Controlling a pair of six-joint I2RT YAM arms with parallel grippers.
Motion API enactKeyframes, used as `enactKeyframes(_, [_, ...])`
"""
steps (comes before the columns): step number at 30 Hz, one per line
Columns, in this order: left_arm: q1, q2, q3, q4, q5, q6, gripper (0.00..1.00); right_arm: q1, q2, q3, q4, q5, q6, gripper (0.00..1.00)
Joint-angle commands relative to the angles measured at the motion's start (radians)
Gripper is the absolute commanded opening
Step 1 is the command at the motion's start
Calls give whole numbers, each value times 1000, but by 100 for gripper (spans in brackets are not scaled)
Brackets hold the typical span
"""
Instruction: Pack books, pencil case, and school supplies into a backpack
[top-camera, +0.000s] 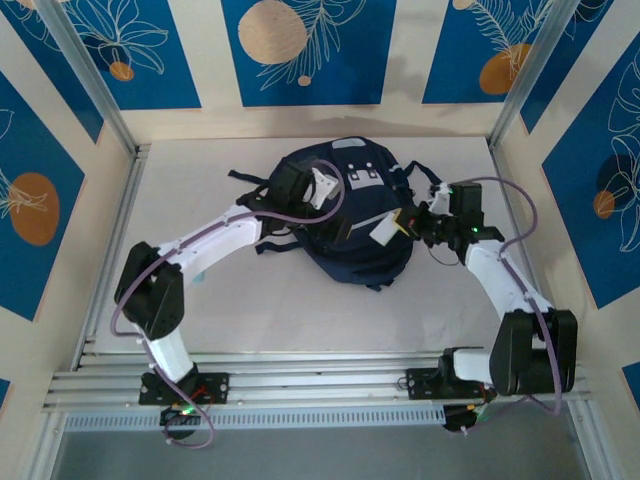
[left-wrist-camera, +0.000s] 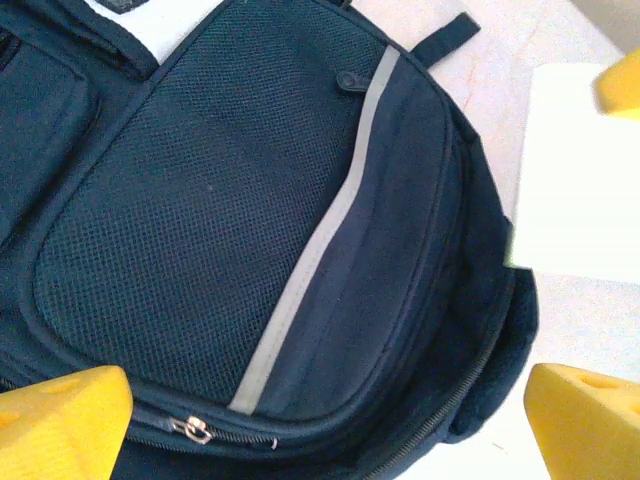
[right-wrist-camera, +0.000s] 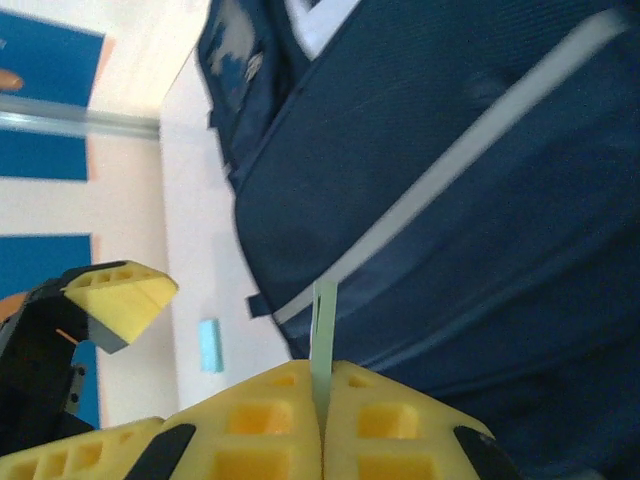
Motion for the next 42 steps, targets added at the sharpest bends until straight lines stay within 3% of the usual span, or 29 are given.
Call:
enactKeyframes(1, [-41,69,80,-67,-49,79,100,-71,-76,-21,-164,93,-103,0])
enactKeyframes(7, [-93,239,243,-151,-137,170,97,-255,-158,-64,-223,67,-135,0])
enactKeyframes(14, [-127,410,397,-223,-267,238,93,-373,-208,-107,-232,-26,-136,0])
enactKeyframes(23, [-148,481,426,-259,-321,255,95,-391,-221,-144,-207,-63,-114,0])
enactKeyframes(31, [-205,400,345,-277,-238,233,95,-391,-223,-139,-199,-73,-101,0])
enactKeyframes(39, [-206,436,387,-315,-154,234,94,-391,-227,-148,-204,-78,-102,0])
enactKeyframes(42, [-207,437,381,-313,-193,242,94,-391,-235,-153,-202,-74,-101,0])
